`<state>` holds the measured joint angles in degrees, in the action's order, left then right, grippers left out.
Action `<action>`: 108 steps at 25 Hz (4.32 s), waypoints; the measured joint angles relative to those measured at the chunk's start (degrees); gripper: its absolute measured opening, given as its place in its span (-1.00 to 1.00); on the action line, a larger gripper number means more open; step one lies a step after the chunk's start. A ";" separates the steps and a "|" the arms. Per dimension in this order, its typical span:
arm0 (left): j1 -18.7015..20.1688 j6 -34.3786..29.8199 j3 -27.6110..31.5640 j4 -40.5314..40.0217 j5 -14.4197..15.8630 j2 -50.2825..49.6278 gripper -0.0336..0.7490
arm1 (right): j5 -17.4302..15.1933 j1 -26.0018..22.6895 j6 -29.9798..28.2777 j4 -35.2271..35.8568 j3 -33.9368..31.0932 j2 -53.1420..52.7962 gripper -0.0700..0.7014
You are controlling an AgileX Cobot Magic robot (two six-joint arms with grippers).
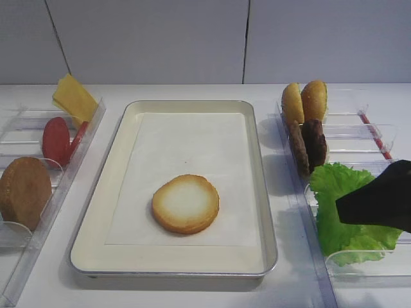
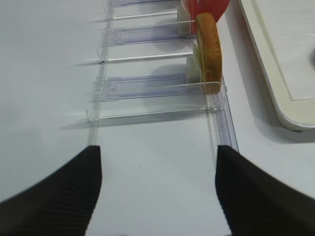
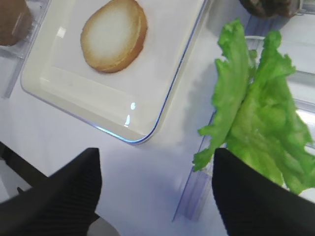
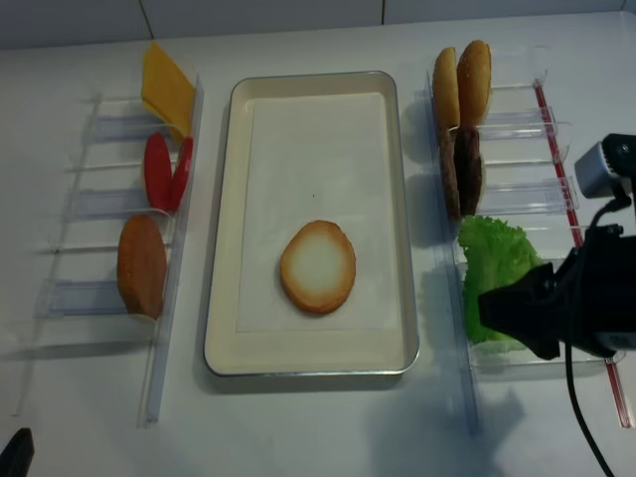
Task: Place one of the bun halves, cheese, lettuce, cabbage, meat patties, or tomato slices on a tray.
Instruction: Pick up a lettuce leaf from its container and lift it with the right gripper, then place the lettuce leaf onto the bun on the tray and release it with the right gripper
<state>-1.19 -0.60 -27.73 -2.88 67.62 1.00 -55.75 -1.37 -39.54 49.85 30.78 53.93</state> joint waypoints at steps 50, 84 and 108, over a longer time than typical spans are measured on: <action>0.00 0.00 0.00 0.00 0.00 0.00 0.34 | 9.51 25.46 16.66 -4.74 21.03 9.87 -0.77; 0.00 0.00 0.00 0.00 0.00 0.00 0.34 | 25.68 40.10 21.54 -3.96 33.67 44.50 -0.77; 0.00 0.00 0.00 0.00 0.00 0.00 0.34 | 24.16 40.27 40.63 -25.71 33.67 44.47 -0.77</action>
<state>-1.19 -0.60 -27.73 -2.88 67.62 1.00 -31.60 38.90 1.08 24.14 64.44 98.40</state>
